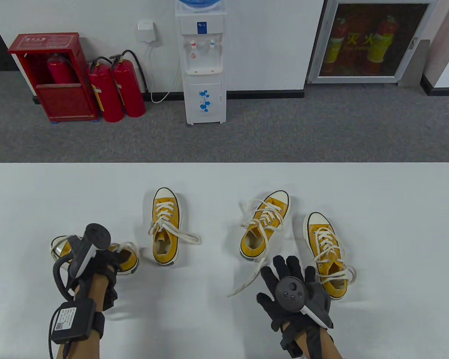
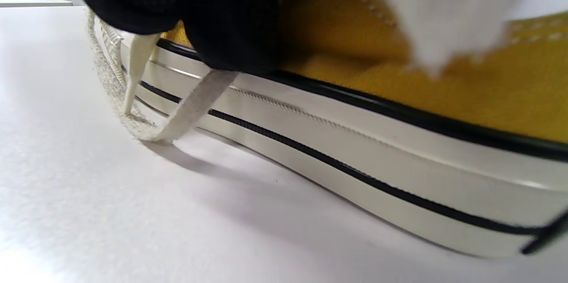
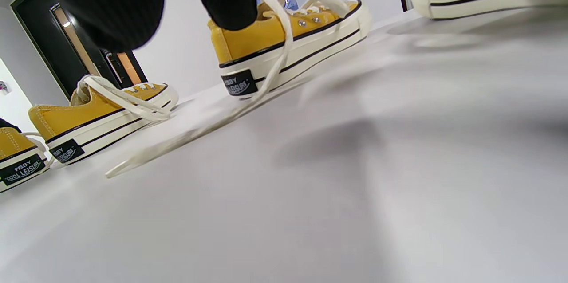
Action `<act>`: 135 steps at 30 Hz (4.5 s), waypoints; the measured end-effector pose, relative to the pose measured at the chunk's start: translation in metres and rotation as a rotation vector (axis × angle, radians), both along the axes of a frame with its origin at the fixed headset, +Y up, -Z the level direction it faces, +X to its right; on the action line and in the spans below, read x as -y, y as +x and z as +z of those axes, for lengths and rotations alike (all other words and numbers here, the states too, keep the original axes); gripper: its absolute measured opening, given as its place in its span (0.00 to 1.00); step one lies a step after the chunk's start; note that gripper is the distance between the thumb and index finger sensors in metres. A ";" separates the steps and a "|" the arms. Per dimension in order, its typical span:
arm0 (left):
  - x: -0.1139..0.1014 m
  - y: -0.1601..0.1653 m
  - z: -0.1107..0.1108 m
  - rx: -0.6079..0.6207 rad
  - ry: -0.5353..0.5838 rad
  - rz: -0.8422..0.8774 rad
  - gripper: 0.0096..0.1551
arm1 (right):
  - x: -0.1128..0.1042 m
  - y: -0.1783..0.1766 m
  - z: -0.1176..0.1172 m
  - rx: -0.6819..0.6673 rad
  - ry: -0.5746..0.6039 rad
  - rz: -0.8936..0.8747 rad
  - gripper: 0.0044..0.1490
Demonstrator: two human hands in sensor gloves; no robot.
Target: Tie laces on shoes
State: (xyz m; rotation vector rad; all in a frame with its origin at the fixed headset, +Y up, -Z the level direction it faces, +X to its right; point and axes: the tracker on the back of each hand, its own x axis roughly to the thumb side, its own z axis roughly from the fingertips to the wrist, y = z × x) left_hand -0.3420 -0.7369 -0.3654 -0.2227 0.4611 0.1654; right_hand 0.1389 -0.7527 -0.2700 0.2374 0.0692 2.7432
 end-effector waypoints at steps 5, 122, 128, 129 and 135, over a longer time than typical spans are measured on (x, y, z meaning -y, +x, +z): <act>0.000 0.001 0.000 -0.011 0.024 0.006 0.34 | 0.000 0.000 0.000 -0.002 0.003 -0.003 0.48; -0.002 0.220 0.019 0.513 0.043 0.240 0.21 | 0.004 0.001 -0.002 -0.012 0.000 -0.040 0.48; -0.010 0.212 0.018 0.524 0.053 0.324 0.20 | 0.005 0.002 -0.002 -0.010 -0.004 -0.045 0.48; -0.012 0.211 0.019 0.526 0.057 0.341 0.20 | 0.005 0.002 -0.002 -0.009 -0.004 -0.045 0.48; -0.035 0.193 0.023 0.513 0.135 0.507 0.19 | 0.005 0.003 -0.002 -0.006 -0.009 -0.049 0.48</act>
